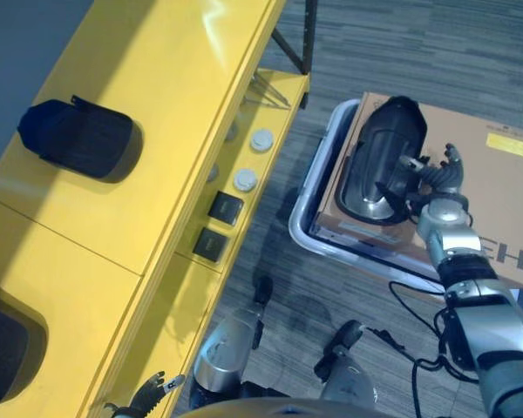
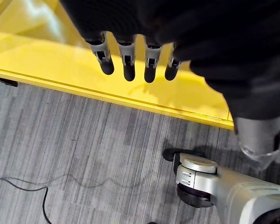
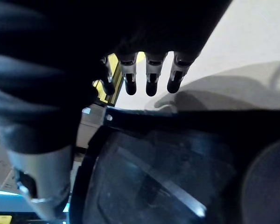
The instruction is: Move parts from the plastic box to the shelf.
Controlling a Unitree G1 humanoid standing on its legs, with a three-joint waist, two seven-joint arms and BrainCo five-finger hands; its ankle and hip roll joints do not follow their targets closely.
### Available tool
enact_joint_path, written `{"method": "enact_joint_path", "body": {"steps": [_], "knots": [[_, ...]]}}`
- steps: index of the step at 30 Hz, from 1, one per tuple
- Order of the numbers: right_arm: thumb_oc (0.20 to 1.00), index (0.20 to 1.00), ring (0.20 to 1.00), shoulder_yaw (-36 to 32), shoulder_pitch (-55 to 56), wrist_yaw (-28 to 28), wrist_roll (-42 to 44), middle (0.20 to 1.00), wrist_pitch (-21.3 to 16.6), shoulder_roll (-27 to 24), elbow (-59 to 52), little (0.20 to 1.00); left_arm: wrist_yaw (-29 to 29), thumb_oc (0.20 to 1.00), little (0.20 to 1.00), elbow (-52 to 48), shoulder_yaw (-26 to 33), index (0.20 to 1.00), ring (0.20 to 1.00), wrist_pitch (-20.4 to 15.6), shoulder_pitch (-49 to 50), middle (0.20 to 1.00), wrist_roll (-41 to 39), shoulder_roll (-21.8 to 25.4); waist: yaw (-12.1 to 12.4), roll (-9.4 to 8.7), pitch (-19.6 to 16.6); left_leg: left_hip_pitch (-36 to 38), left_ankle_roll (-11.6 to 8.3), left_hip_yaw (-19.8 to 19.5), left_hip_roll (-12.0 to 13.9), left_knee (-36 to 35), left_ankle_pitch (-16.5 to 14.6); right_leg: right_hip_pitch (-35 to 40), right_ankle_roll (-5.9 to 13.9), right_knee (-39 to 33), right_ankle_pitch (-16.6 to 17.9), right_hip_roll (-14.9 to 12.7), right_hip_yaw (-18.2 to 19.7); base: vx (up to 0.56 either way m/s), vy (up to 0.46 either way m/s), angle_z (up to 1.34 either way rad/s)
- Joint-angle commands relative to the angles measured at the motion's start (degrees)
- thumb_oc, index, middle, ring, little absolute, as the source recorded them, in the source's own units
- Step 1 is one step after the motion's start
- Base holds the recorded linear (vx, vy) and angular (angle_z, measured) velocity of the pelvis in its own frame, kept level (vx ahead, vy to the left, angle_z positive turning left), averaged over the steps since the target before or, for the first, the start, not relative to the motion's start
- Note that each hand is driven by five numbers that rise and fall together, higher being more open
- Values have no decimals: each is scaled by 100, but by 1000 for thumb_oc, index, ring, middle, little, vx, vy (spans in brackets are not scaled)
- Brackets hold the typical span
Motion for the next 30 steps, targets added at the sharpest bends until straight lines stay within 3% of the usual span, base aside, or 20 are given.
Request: {"method": "enact_joint_path", "body": {"steps": [1,8,17,18,19,27,30], "knots": [[1000,1000,1000,381,-145,19,-404,1000,-47,-315,-6,1000,-31,1000,1000,234,-174,1000,1000,-66,155,1000,-24,303,54,-42,-216,-431,-235,-246,111,104,53,-151,127,496,-340,-12,48,-20,2,8],[1000,1000,1000,625,-119,115,-847,1000,205,-355,353,1000,-60,1000,1000,186,-175,1000,1000,-64,120,1000,-58,349,108,-79,-170,-519,-224,-281,89,131,51,-188,145,485,-323,-19,29,-15,3,5],[1000,1000,1000,1403,-116,283,-1961,1000,876,-541,886,1000,-105,1000,1000,32,-179,1000,1000,-50,8,1000,-251,464,165,-160,-76,-678,-191,-303,61,195,47,-273,165,467,-288,3,36,-25,-12,5],[282,282,282,1466,-85,293,-1942,282,846,-546,984,282,-99,1000,1000,9,-186,1000,1000,-50,-5,1000,-261,485,176,-172,-66,-697,-186,-313,58,194,51,-280,169,457,-280,9,30,-24,-39,7],[200,200,200,1489,-75,283,-1932,200,810,-545,1032,200,-87,1000,1000,3,-202,1000,1000,-54,-16,1000,-268,492,179,-179,-59,-706,-184,-317,57,192,51,-285,170,453,-279,14,30,-23,-35,8],[200,200,200,1416,46,133,-1603,200,578,-390,1169,200,-62,1000,1000,-25,-198,1000,1000,-147,-172,1000,-316,564,181,-289,-16,-767,-155,-285,51,245,18,-303,174,402,-242,55,40,-14,-43,3],[200,200,200,1271,164,-329,-997,200,272,-434,945,200,-24,1000,1000,-46,-134,1000,1000,-229,-164,1000,-347,543,150,-339,-67,-647,-175,-243,100,252,-29,-174,152,348,-248,93,45,17,-45,-1]]}}
